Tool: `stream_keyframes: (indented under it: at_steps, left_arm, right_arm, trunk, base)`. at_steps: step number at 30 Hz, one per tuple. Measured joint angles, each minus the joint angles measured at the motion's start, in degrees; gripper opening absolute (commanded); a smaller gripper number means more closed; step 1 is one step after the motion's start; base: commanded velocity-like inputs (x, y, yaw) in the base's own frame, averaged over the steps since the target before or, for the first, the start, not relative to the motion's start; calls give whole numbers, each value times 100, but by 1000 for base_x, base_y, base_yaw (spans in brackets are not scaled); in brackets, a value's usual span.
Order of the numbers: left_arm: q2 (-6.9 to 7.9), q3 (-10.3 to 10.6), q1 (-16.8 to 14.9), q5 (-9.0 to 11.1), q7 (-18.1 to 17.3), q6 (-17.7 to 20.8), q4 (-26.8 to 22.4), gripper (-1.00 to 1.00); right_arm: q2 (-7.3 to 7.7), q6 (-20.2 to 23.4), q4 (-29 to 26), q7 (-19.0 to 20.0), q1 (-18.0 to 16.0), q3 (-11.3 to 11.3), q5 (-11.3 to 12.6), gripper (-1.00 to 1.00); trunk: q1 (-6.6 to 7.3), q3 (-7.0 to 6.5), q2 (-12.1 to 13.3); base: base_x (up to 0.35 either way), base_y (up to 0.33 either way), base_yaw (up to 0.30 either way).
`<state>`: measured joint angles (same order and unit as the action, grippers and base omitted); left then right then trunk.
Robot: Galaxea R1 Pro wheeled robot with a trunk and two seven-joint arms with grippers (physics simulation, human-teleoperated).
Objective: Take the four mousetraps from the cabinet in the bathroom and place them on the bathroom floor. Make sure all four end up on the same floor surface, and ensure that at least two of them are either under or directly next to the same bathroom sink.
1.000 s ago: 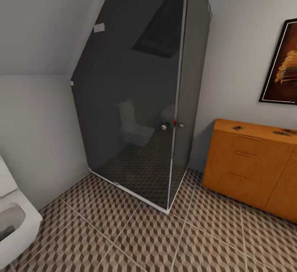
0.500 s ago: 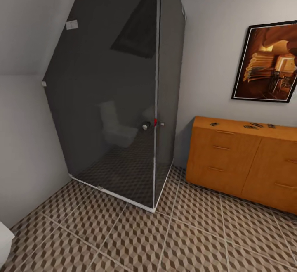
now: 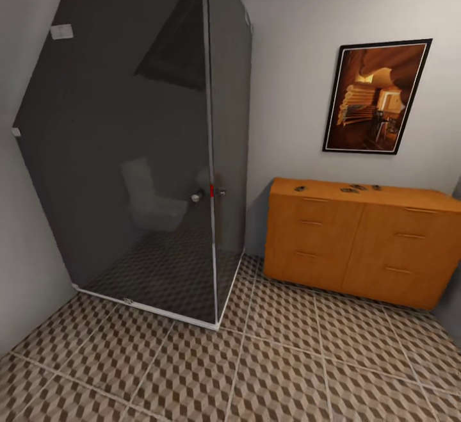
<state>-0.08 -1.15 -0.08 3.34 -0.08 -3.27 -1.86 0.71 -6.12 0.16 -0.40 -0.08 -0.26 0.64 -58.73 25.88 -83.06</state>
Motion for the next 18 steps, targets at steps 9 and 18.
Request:
stream_keyframes:
  at_steps: [9, 18]
  left_arm:
    - [0, 0, 0, -6, 0, 0, 0, 100]
    - [0, 0, 0, -8, 0, -5, 0, 100]
  right_arm:
    - [-1, 0, 0, 0, 0, 1, 0, 100]
    - [0, -3, 0, 0, 0, 0, 0, 100]
  trunk:
    - [0, 0, 0]
    - [0, 0, 0]
  base:
    - [0, 0, -284]
    - [0, 0, -284]
